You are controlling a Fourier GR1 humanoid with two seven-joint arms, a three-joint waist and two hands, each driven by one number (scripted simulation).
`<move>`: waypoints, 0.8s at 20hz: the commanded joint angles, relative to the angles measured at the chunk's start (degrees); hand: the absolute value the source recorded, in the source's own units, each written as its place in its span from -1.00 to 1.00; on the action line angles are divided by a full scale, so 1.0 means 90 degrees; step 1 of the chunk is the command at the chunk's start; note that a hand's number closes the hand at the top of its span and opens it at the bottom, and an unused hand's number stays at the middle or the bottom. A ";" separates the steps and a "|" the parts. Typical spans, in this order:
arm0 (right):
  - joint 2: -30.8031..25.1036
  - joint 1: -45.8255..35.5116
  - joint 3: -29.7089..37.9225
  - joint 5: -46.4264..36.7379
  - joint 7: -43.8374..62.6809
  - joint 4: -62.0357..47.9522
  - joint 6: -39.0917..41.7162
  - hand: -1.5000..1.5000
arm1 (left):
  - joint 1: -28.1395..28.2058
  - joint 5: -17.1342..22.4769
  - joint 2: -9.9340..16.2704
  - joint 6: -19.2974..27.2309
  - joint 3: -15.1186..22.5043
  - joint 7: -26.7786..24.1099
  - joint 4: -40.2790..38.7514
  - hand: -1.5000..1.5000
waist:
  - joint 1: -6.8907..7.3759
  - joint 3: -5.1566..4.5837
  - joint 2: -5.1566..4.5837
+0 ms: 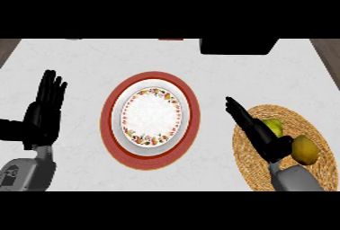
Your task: Pick the pear from the placemat and place it in the plate
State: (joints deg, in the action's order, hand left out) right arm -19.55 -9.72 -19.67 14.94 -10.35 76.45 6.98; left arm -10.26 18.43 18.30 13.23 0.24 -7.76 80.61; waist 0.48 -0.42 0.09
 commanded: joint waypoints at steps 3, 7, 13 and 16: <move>-0.0561 0.0043 0.1560 0.0929 -0.0138 0.0121 -0.0041 1.00 | 0.0187 -0.0322 0.0329 -0.0117 0.0187 0.0448 -0.0166 0.00 | -0.0179 0.0054 -0.0005; -0.2512 0.0064 0.1737 -0.1057 0.0031 -0.0174 -0.0855 1.00 | 0.0379 -0.0411 0.0446 -0.0221 0.0369 0.0716 -0.0299 0.00 | -0.0477 -0.0146 -0.0059; -0.0376 0.1361 0.3297 0.0561 -0.1683 -0.0222 -0.2143 -1.00 | 0.0241 -0.0387 0.0503 -0.0426 0.0618 0.1494 -0.0049 0.00 | -0.0227 0.0059 0.0011; -0.0448 0.2141 0.2962 0.0103 -0.2096 0.0086 -0.1614 -1.00 | 0.0142 -0.0671 0.0252 -0.0327 0.0711 0.1609 -0.0154 0.00 | -0.0125 0.0048 -0.0002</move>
State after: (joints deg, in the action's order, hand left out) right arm -24.94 2.65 6.80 17.76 -23.69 75.68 -8.83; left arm -7.88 14.03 21.95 10.22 5.29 4.03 79.08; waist -1.89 -0.01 0.14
